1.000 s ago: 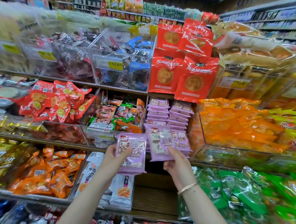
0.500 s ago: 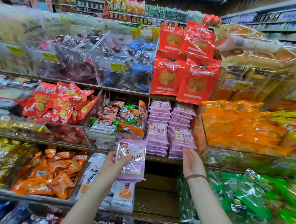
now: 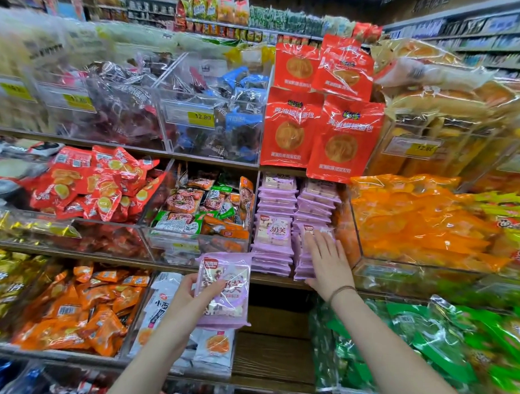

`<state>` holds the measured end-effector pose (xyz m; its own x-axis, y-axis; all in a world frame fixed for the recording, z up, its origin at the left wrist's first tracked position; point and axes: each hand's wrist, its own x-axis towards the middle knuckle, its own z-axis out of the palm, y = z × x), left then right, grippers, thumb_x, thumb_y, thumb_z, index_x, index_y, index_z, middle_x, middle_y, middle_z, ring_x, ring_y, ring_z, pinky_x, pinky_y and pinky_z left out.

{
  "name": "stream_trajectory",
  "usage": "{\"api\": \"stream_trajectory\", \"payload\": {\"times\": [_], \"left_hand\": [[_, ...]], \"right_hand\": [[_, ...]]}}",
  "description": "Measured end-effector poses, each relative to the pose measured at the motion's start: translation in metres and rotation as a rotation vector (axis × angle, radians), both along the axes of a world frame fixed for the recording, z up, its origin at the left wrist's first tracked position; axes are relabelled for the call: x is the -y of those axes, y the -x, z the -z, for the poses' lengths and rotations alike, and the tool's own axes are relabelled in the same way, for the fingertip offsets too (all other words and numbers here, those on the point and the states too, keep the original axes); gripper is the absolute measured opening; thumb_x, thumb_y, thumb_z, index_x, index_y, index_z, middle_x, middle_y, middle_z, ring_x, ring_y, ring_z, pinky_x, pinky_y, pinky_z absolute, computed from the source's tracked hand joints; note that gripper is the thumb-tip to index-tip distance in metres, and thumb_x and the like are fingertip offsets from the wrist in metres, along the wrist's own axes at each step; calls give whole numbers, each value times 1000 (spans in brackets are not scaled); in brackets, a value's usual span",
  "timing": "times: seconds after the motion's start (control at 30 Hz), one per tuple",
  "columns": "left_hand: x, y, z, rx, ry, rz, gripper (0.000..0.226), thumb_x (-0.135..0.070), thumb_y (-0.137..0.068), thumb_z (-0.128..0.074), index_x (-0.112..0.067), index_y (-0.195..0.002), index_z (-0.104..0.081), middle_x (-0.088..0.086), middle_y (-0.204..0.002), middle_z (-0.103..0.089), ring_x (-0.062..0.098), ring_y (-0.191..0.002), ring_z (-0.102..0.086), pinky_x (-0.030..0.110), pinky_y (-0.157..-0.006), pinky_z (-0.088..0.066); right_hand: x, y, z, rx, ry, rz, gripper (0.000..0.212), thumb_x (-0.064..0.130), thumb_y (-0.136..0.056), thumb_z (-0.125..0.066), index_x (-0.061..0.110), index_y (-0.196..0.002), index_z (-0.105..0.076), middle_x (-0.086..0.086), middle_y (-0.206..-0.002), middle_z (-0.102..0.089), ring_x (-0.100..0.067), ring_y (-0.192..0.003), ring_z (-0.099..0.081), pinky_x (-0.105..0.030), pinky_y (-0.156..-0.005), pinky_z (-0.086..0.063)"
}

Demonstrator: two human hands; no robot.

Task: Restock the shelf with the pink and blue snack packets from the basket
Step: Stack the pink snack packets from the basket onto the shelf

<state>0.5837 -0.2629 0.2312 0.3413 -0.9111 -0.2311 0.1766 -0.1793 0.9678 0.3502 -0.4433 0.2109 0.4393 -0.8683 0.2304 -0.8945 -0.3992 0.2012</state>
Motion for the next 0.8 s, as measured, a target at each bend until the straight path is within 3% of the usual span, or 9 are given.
{"api": "stream_trajectory", "payload": {"times": [0.23,0.37,0.53,0.6,0.67,0.73,0.8], "left_hand": [[-3,-9,-2,-31,15,-28,42,-40,-72,-78,-31,-104,-53,-9,-107,-61,11,-102,-55,40,-99,-37],[-2,-7,-7,-42,23,-37,23,-37,-82,-68,-33,-97,-51,-12,-101,-60,4,-96,-54,35,-92,-36],[-2,-3,-14,-28,9,-29,31,-39,-83,-68,-30,-106,-50,-8,-106,-60,3,-95,-54,36,-93,-40],[-2,-1,-14,-29,16,-27,37,-40,-80,-69,-27,-109,-50,-8,-106,-61,4,-96,-55,36,-93,-40],[1,2,-13,-45,6,-32,35,-43,-78,-67,-27,-106,-52,-10,-102,-60,2,-92,-54,37,-91,-39],[4,10,-14,-54,-8,-54,22,-48,-83,-60,-34,-96,-49,-15,-99,-54,6,-92,-53,37,-90,-37],[8,18,-14,-86,-36,-64,34,-56,-88,-50,-31,-109,-54,-4,-115,-58,19,-111,-55,44,-100,-40]], "right_hand": [[16,-19,16,-11,46,83,96,37,-83,-64,17,-149,1,-5,-156,-16,-24,-143,-16,-45,-116,-13],[17,-19,16,2,24,92,100,40,-80,-67,17,-149,1,-5,-155,-17,-25,-142,-18,-45,-116,-15],[5,-14,-8,62,-74,49,106,42,-75,-70,19,-149,2,-2,-156,-7,-23,-145,-6,-47,-116,-1],[-16,-15,-22,227,17,-1,96,39,-79,-67,19,-150,-5,-2,-156,-11,-21,-145,-7,-45,-117,0],[-47,-21,-32,604,24,-91,76,39,-82,-65,22,-145,-25,6,-147,-29,-13,-138,-25,-36,-117,-18],[-85,-34,-42,1005,-274,-149,58,51,-82,-60,31,-132,-40,16,-129,-44,-1,-118,-43,-18,-100,-37],[-116,-47,-42,1115,-605,-167,43,56,-80,-59,36,-116,-46,15,-114,-55,-1,-100,-54,-7,-74,-42]]}}
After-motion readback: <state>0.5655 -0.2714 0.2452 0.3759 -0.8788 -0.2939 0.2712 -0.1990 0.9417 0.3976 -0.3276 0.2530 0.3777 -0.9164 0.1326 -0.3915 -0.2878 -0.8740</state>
